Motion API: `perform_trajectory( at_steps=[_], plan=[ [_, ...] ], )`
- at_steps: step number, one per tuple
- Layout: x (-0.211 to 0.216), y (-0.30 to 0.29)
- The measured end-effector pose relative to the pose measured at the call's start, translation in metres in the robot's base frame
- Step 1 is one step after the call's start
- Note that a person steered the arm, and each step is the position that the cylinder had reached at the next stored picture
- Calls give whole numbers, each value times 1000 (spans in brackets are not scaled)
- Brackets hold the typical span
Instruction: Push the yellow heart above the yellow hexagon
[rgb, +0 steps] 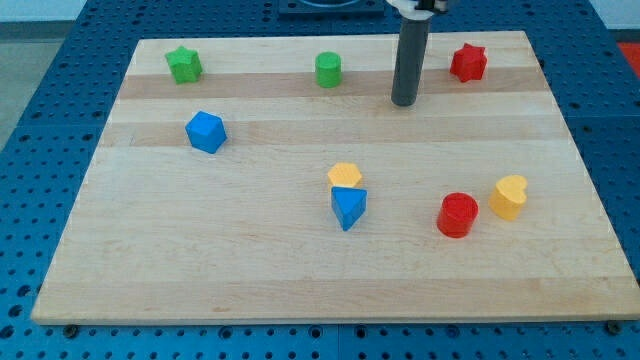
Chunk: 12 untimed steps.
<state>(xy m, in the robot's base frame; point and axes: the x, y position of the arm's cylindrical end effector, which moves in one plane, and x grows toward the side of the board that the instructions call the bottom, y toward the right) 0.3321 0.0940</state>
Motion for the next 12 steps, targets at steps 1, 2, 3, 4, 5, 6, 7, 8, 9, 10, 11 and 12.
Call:
perform_trajectory(
  at_steps=[1,2,3,4,5,6,7,8,9,10,11,12],
  plan=[
    [0,0],
    [1,0],
    [60,0],
    [80,4],
    [80,53],
    [80,99],
    [112,128],
    [164,130],
    [166,130],
    [166,130],
    [176,128],
    [200,121]
  ],
)
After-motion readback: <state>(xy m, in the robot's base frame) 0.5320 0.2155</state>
